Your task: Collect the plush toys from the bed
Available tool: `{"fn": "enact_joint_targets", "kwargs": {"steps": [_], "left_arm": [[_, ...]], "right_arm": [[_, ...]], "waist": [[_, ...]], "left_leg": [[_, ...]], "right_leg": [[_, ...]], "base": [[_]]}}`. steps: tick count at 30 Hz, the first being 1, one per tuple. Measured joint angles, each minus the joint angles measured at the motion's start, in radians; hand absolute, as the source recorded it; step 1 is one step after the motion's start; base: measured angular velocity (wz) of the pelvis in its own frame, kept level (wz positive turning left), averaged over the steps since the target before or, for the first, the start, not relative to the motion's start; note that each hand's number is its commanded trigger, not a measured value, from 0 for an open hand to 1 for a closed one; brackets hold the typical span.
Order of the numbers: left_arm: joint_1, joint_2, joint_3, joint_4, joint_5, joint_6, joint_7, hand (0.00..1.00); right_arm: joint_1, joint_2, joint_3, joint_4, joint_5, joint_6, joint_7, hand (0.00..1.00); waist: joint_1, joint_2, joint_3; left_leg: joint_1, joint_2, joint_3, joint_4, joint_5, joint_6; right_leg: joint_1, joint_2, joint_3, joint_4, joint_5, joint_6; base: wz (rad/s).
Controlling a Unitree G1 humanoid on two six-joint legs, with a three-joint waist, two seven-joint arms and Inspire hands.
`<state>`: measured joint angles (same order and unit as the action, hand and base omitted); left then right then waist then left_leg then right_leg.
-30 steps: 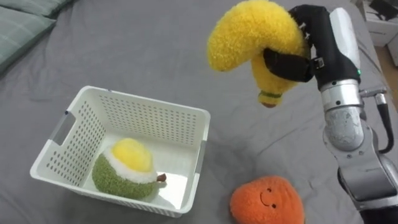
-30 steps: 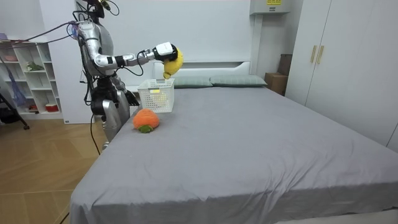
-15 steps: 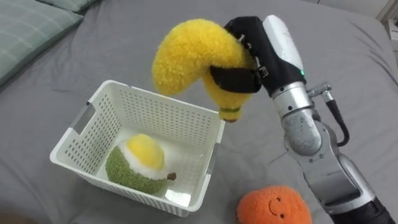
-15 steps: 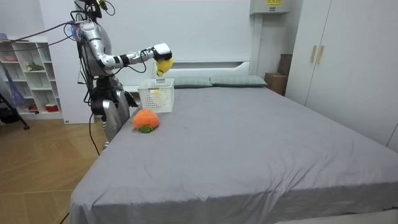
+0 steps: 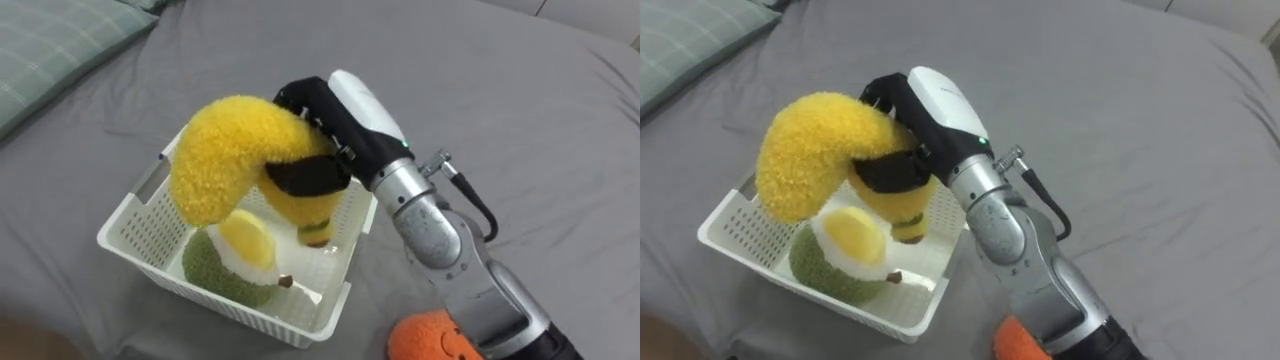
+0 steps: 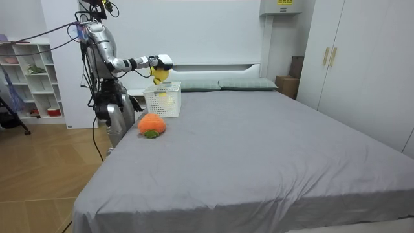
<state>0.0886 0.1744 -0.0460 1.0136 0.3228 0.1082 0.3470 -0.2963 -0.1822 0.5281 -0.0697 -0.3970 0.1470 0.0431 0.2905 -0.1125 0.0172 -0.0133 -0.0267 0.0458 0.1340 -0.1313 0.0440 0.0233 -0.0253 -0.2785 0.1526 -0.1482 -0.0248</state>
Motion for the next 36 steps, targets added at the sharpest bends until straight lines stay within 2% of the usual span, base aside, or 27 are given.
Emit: {"fn": "enact_joint_targets", "kwargs": {"steps": [1, 3, 6, 7, 13, 26, 36], "left_arm": [[0.000, 0.000, 0.000, 0.002, 0.013, 0.003, 0.002, 0.00], [0.000, 0.000, -0.003, 0.003, 0.023, 0.009, 0.009, 0.00], [-0.001, -0.002, -0.006, 0.003, 0.024, 0.018, 0.017, 0.00], [-0.001, -0.003, -0.006, 0.002, 0.024, 0.018, 0.017, 0.00], [-0.011, -0.006, -0.020, 0.002, 0.023, 0.018, 0.036, 0.00], [0.000, -0.003, -0.034, 0.002, 0.021, 0.031, 0.038, 0.00], [0.003, 0.003, -0.036, 0.001, 0.021, 0.034, -0.002, 0.00]], "right_arm": [[0.000, 0.011, 0.006, 0.023, 0.000, 0.001, 0.016, 0.76], [0.000, 0.014, 0.010, 0.047, 0.000, 0.009, 0.033, 0.62], [0.000, 0.017, 0.030, 0.054, -0.001, 0.017, 0.037, 0.09], [0.000, 0.019, 0.037, 0.054, -0.001, 0.017, 0.037, 0.01], [0.000, 0.026, 0.074, 0.062, -0.001, 0.017, 0.035, 0.00], [-0.006, 0.033, 0.074, 0.136, 0.017, 0.020, 0.033, 0.00], [-0.006, 0.030, 0.074, 0.136, 0.011, 0.020, 0.033, 0.00]], "waist": [[0.003, -0.005, 0.0034], [0.010, -0.011, 0.0024], [0.019, -0.016, 0.0014], [0.019, -0.016, 0.0010], [0.019, -0.014, 0.0022], [0.019, -0.005, 0.0042], [0.018, 0.011, 0.0047]], "left_leg": [[-0.002, 0.000, -0.001, 0.001, 0.000, 0.000], [-0.008, -0.001, -0.003, 0.002, 0.000, 0.000], [-0.013, -0.003, -0.011, 0.002, -0.001, 0.001], [-0.013, -0.003, -0.012, 0.002, -0.001, 0.001], [-0.028, -0.004, -0.025, 0.003, 0.000, 0.001], [-0.027, -0.004, -0.026, 0.004, -0.001, 0.001], [-0.029, -0.004, -0.028, 0.017, -0.001, 0.001]], "right_leg": [[0.000, 0.000, -0.001, 0.000, 0.000, 0.000], [-0.004, 0.000, -0.003, 0.000, 0.000, 0.000], [-0.005, -0.001, -0.007, -0.002, 0.000, 0.000], [-0.005, -0.001, -0.008, -0.002, 0.000, 0.000], [-0.009, 0.001, -0.020, -0.003, 0.000, 0.000], [-0.004, 0.000, -0.023, -0.003, 0.000, 0.000], [-0.002, -0.002, -0.023, -0.002, 0.000, 0.000]], "base": [[0.00], [0.05], [0.06], [0.07], [0.07], [0.00], [0.00]]}}
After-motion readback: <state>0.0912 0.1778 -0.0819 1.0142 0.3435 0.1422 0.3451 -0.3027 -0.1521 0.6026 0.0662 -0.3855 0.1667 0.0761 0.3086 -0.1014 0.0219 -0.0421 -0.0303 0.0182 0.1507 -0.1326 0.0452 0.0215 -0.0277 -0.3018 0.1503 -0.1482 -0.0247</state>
